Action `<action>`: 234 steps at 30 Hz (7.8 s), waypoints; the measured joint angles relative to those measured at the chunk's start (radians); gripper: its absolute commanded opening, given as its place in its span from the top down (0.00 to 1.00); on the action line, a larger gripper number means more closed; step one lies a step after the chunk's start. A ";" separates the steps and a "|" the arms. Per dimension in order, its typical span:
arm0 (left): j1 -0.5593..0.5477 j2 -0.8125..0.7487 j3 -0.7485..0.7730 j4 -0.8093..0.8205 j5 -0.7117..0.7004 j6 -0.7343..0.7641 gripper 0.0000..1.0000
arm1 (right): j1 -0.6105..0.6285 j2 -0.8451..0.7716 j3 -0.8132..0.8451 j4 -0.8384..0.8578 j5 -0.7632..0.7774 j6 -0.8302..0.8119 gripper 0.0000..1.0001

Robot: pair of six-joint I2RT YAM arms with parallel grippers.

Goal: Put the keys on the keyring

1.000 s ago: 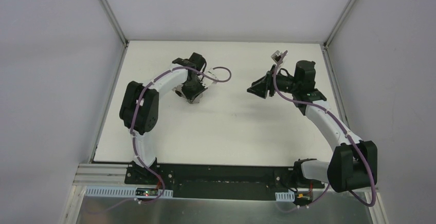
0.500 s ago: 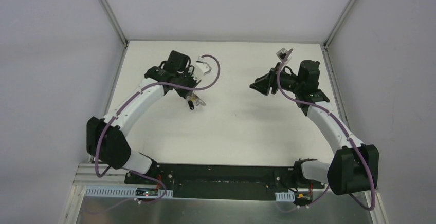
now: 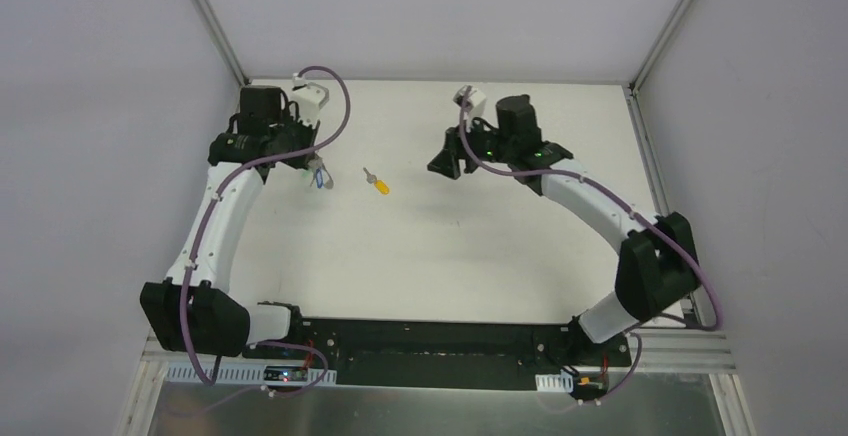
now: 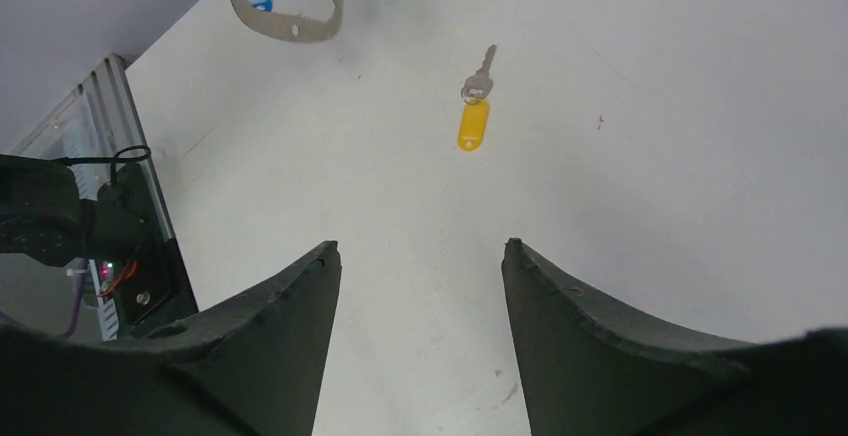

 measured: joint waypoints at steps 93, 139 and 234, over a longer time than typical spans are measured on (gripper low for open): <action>0.056 -0.057 -0.016 -0.071 0.270 -0.024 1.00 | 0.232 0.070 0.069 -0.433 0.134 -0.475 1.00; -0.079 -0.119 -0.109 -0.020 0.225 -0.007 1.00 | 0.294 -0.018 -0.291 -0.486 0.269 -0.613 0.56; -0.080 -0.119 -0.108 -0.056 0.224 0.021 1.00 | 0.253 0.017 -0.278 -0.459 0.317 -0.653 1.00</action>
